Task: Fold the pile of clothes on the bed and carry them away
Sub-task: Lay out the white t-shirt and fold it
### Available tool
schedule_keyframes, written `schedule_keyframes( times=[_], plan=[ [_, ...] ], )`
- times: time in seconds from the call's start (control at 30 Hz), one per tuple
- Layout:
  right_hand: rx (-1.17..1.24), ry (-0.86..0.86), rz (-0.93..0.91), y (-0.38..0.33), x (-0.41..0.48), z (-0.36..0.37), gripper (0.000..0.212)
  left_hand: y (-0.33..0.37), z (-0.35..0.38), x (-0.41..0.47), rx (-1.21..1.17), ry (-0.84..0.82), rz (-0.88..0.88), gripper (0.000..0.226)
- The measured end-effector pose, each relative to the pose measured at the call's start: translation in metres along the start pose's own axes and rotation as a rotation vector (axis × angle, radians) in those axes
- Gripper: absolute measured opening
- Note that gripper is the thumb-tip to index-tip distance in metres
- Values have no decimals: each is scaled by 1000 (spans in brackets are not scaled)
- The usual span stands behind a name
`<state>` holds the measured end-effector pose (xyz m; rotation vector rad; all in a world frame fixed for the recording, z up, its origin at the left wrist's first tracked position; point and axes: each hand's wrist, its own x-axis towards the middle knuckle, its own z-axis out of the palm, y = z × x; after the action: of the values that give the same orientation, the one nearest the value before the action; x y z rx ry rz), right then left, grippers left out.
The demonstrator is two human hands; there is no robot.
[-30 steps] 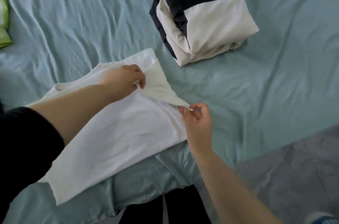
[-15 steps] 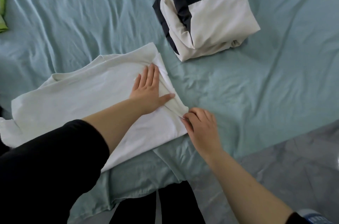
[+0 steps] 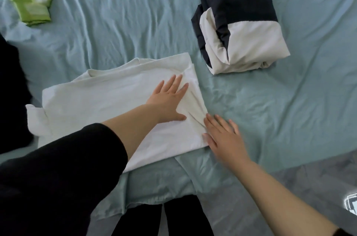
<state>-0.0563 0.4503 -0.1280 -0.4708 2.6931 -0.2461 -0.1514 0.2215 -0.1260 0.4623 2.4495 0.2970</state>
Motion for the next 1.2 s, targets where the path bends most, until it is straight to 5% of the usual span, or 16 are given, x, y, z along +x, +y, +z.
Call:
schedule_keyframes(
  times=[0.17, 0.3, 0.43, 0.53, 0.63, 0.83, 0.93, 1.2],
  plan=[
    [57, 101, -73, -63, 15, -16, 23, -42, 17, -85, -446, 252, -244, 66],
    [88, -209, -188, -146, 47, -14, 27, -82, 40, -157, -781, 371, -557, 50],
    [54, -320, -325, -225, 82, -5, 32, -116, 60, -213, -1023, 563, -857, 26],
    [91, -365, -373, -281, 106, -3, 32, -142, 73, -243, -997, 715, -1180, 38],
    [237, -398, -317, -328, 130, -5, 30, -163, 87, -257, -1031, 677, -1381, 63],
    [441, -420, -137, -404, 186, -8, 47, -180, 104, -259, -1425, 646, -1176, 34],
    [411, -547, -73, -427, 211, -7, 17, -179, 107, -270, -1448, 706, -1133, 13],
    [461, -725, -170, -471, 215, -19, 24, -145, 117, -301, -1569, 922, -1105, 15]
  ],
)
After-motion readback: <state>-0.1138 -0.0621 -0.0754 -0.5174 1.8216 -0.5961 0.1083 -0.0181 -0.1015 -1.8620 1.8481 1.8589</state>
